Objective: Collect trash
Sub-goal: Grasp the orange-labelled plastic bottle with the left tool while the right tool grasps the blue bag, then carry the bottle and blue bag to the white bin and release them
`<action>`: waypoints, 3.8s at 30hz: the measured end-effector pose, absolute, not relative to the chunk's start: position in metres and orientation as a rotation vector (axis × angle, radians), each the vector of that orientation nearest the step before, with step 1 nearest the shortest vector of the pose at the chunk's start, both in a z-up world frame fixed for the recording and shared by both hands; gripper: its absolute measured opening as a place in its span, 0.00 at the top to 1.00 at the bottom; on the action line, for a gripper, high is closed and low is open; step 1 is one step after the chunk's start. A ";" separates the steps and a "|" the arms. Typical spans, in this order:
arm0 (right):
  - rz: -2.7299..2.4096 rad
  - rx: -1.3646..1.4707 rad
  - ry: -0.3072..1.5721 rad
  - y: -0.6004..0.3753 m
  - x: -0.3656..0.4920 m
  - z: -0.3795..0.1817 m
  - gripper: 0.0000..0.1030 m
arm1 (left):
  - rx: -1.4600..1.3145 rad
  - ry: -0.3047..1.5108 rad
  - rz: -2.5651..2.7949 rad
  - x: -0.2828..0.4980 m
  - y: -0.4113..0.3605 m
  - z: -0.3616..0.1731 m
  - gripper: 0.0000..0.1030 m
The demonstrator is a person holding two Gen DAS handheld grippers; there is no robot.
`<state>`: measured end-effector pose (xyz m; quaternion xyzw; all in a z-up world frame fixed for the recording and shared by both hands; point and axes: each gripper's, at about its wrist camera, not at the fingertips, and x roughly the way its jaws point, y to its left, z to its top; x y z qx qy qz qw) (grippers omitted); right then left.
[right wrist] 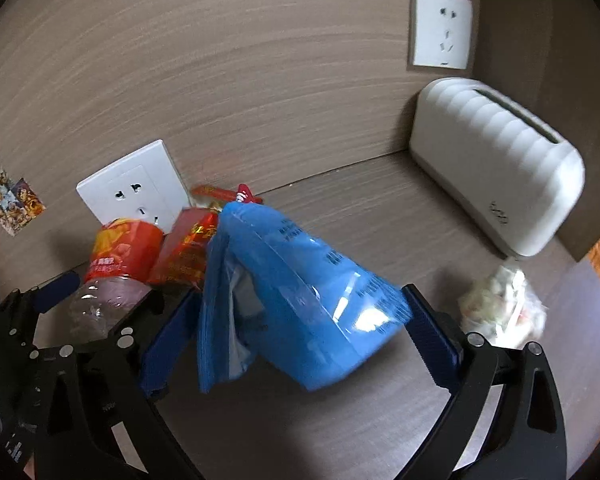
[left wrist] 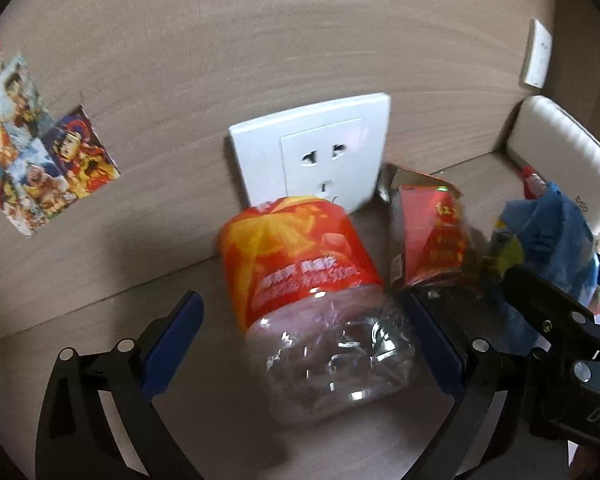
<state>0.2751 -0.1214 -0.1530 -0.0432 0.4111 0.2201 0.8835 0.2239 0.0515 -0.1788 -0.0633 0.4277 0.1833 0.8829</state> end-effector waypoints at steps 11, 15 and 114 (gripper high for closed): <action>0.498 -0.056 0.854 -0.129 0.258 -0.147 0.25 | -0.176 0.876 0.292 0.214 0.072 -0.177 0.17; 0.485 -0.029 0.849 -0.140 0.242 -0.140 0.25 | -0.144 0.844 0.279 0.194 0.069 -0.161 0.17; -0.387 0.400 1.270 -0.536 0.008 -0.458 0.04 | 0.475 1.260 -0.730 0.069 -0.427 -0.475 0.04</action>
